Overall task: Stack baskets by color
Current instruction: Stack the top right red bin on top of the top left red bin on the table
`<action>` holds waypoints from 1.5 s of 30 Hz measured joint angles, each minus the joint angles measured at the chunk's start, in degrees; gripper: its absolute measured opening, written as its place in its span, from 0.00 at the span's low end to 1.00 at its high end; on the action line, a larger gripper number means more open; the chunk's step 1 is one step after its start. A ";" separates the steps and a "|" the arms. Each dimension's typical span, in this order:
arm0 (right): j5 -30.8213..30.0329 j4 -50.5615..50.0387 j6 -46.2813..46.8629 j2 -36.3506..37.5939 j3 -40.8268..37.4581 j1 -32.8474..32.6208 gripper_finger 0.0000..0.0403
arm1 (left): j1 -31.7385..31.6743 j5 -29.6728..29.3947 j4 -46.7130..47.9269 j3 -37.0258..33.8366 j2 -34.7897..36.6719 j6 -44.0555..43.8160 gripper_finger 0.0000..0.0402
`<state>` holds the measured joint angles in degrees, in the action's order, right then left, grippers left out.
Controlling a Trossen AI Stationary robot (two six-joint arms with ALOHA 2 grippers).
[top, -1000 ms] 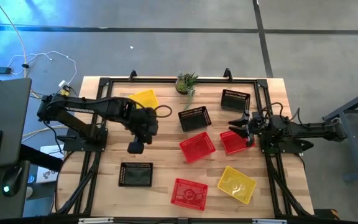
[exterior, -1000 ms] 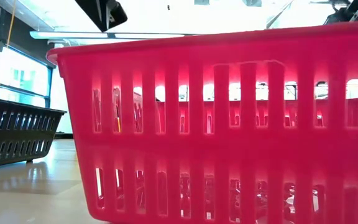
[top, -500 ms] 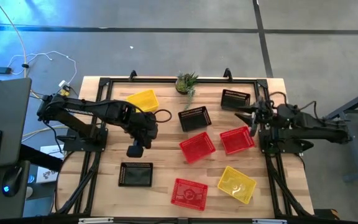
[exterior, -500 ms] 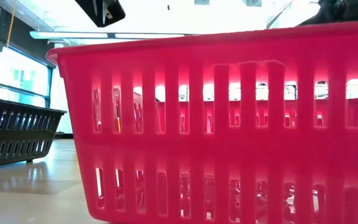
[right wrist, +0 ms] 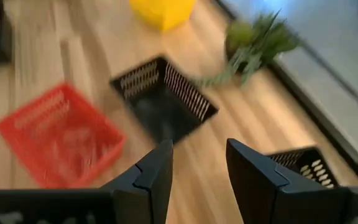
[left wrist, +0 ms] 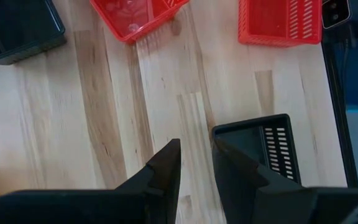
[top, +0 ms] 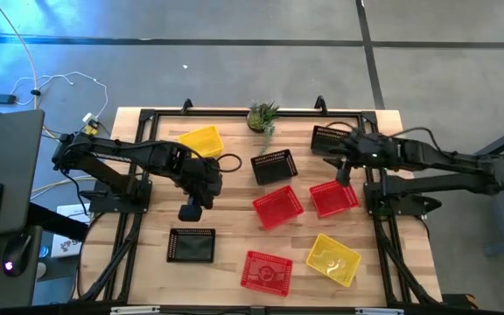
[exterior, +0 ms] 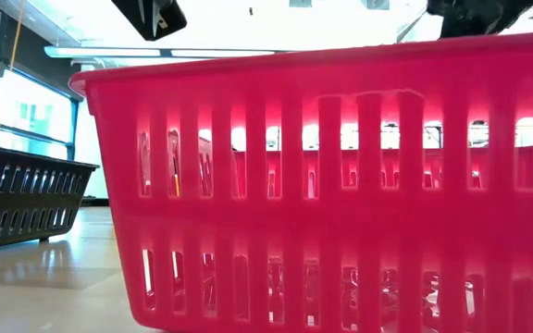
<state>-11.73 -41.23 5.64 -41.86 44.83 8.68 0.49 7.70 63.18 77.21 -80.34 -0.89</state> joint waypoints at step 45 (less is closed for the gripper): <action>7.90 -15.28 -6.95 -44.83 3.46 0.22 0.20 | -0.02 0.04 0.05 0.00 -0.02 0.57 0.19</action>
<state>-3.83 -56.51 -1.30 -86.69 48.29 8.91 0.47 7.75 63.23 77.21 -80.36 -0.32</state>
